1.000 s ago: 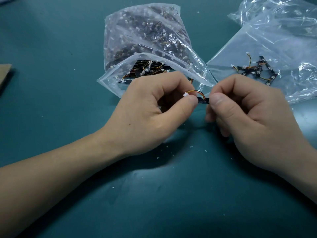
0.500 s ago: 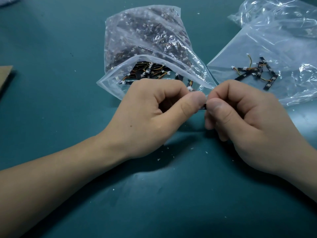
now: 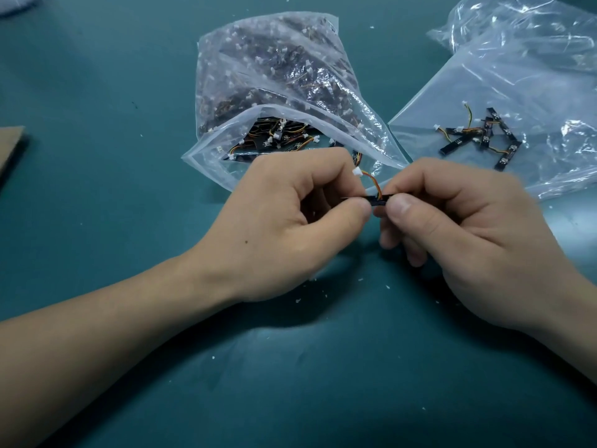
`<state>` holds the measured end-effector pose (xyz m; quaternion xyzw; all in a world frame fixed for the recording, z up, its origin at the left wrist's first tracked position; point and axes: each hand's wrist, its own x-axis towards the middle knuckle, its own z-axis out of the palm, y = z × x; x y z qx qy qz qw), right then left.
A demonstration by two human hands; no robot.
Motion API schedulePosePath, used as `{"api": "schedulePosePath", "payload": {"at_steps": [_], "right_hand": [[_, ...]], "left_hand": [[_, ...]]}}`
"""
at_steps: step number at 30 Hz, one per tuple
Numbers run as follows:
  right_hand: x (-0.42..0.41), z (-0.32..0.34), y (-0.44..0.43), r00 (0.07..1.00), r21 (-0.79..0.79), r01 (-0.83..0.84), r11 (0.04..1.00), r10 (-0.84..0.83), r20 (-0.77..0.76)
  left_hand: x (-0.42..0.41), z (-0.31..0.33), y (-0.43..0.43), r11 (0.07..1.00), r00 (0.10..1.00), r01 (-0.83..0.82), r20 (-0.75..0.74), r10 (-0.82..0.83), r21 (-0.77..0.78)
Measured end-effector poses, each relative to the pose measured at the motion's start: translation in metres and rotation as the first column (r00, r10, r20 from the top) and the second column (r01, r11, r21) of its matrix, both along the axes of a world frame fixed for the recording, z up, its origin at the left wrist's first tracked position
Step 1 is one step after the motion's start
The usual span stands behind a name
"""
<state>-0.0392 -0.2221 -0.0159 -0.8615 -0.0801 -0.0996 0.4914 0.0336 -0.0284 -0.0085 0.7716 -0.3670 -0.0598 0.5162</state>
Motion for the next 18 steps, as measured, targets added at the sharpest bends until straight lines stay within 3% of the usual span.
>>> {"api": "schedulePosePath", "payload": {"at_steps": [18], "right_hand": [[-0.0007, 0.0020, 0.0017, 1.000, -0.035, 0.018, 0.999, -0.018, 0.009]], "left_hand": [[-0.0009, -0.0001, -0.0028, 0.998, 0.997, -0.058, 0.050, 0.056, 0.039]]}}
